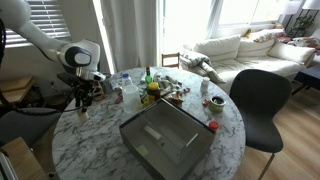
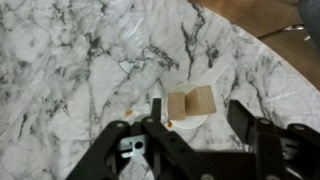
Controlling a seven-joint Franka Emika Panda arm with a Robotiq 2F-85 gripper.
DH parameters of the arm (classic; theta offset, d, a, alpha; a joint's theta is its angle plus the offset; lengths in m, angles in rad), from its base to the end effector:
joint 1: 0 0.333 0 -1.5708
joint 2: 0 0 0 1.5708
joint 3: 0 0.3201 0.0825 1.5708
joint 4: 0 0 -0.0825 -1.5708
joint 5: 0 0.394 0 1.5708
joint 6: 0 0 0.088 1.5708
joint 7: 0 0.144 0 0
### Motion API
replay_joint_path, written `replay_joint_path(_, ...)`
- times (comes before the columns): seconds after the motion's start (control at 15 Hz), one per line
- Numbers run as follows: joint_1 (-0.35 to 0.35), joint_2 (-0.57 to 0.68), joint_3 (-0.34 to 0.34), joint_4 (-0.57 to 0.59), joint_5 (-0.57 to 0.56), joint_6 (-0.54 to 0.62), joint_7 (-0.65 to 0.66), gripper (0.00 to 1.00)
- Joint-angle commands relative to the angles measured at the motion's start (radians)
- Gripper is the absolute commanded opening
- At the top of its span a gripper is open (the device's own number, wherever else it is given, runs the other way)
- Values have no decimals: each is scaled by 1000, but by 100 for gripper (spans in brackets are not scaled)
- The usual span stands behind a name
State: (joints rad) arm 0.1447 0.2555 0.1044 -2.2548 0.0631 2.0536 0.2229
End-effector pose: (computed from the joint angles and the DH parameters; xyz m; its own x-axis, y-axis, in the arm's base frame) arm 0.4591 0.1248 0.1854 0.8957 -0.0203 -0.4441 -0.0050 -0.9994 0.0355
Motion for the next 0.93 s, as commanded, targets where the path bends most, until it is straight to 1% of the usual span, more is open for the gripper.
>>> replay_joint_path(0.0,8,-24,-2,-25,-8,13,23,99)
replay_joint_path(0.13,-5,-49,-2,-36,25,39,4,100)
replay_joint_path(0.27,-16,-80,-7,-46,29,61,-15,100)
replay_joint_path(0.53,-30,-164,-15,-48,-11,29,-69,100)
replay_joint_path(0.87,-59,-266,-25,-44,14,-27,-186,100)
